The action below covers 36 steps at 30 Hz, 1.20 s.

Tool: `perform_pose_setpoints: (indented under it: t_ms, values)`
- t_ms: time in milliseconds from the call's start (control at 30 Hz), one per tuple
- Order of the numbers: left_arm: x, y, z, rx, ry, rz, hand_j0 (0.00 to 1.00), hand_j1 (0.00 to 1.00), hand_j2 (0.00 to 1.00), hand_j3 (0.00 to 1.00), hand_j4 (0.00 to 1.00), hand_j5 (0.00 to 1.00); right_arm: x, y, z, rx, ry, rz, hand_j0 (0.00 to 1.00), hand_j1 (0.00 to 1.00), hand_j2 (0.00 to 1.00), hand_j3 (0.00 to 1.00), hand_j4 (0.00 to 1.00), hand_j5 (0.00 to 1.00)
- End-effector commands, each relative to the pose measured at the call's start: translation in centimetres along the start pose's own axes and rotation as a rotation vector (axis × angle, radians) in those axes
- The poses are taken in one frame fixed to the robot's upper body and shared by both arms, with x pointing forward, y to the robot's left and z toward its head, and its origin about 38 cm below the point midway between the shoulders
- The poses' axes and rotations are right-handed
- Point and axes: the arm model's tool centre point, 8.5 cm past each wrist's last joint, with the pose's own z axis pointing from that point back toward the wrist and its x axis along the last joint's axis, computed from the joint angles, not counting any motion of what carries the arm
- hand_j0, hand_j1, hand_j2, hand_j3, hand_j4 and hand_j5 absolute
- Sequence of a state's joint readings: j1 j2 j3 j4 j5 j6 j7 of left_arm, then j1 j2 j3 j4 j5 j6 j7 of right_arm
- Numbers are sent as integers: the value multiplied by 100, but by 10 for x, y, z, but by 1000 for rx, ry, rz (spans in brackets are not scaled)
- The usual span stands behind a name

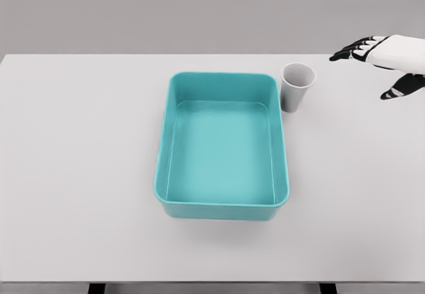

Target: Put the paper cup into the basket with your right arm

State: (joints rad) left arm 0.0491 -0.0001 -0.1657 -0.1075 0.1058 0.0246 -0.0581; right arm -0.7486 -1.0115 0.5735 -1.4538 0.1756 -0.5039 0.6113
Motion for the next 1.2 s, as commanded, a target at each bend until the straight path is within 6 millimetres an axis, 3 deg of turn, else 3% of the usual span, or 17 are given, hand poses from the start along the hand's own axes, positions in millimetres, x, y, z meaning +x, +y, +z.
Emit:
perform_pose_setpoints:
  t_ms: [0,167,200,300,333,367,400,433,500,633,1167]
  values:
    - [0,0,0,0,0,0,100,100,100,100,100,100,0,-1,-1,-3,6,-8,100,100,100,100,100,100]
    - [0,0,0,0,0,0,100,100,100,100,100,100,2,0,-7,-7,9,-32,100,100,100,100,100,100]
    - [0,0,0,0,2,0,100,100,100,100,100,100,2,1,-16,-23,10,-70,100,100,100,100,100,100]
    - [0,0,0,0,0,0,100,100,100,100,100,100,-23,28,-52,-32,117,-406,100,100,100,100,100,100]
    - [0,0,0,0,0,0,100,100,100,100,100,100,-32,30,-46,-55,119,-494,100,100,100,100,100,100]
    - [0,0,0,0,0,0,100,100,100,100,100,100,-34,28,-36,-42,147,-475,100,100,100,100,100,100]
    - [0,0,0,0,0,0,100,100,100,100,100,100,-25,24,-36,-35,130,-449,100,100,100,100,100,100]
    - [0,0,0,0,0,0,100,100,100,100,100,100,-30,26,-35,-36,147,-470,100,100,100,100,100,100]
    - [0,0,0,0,0,0,100,100,100,100,100,100,-57,47,-30,-20,248,-561,100,100,100,100,100,100]
    - [0,0,0,0,0,0,100,100,100,100,100,100,-69,72,-49,-8,274,-658,100,100,100,100,100,100]
    - [0,0,0,0,0,0,100,100,100,100,100,100,-48,72,-98,-34,179,-715,100,100,100,100,100,100]
